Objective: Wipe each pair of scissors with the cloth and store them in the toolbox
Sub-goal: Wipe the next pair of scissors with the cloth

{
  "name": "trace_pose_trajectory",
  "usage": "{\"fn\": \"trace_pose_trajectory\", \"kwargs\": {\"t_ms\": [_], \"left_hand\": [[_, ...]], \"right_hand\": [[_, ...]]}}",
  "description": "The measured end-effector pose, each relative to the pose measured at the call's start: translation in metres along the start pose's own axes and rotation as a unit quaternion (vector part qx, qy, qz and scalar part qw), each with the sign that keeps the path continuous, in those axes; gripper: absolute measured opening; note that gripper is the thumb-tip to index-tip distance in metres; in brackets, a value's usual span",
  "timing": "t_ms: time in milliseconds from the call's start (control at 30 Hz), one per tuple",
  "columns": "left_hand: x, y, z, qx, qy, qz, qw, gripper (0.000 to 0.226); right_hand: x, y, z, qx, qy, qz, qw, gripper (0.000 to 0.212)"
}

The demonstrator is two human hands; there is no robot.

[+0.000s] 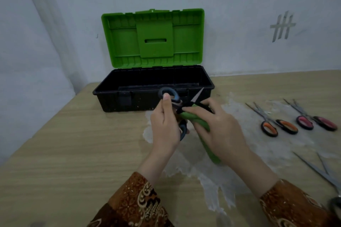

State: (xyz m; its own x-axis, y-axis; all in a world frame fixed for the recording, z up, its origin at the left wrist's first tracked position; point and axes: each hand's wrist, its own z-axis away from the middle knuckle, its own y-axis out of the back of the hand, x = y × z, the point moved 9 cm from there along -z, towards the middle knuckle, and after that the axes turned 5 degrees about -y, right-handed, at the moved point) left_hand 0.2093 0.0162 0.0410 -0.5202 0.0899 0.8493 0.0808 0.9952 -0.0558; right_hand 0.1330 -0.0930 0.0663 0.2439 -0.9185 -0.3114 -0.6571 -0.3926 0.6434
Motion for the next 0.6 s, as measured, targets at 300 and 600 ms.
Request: {"fn": "trace_pose_trajectory", "kwargs": {"t_ms": [300,600], "left_hand": [[0.051,-0.021,0.012,-0.122,-0.282,-0.303,0.902,0.034],[0.055,-0.019,0.012,-0.081,-0.322,-0.470,0.817,0.052]], "right_hand": [[0.049,0.030,-0.008,0.007,-0.193,-0.208,0.959,0.042],[0.057,0.019,-0.008,-0.077,-0.211,-0.186,0.956,0.025]]}}
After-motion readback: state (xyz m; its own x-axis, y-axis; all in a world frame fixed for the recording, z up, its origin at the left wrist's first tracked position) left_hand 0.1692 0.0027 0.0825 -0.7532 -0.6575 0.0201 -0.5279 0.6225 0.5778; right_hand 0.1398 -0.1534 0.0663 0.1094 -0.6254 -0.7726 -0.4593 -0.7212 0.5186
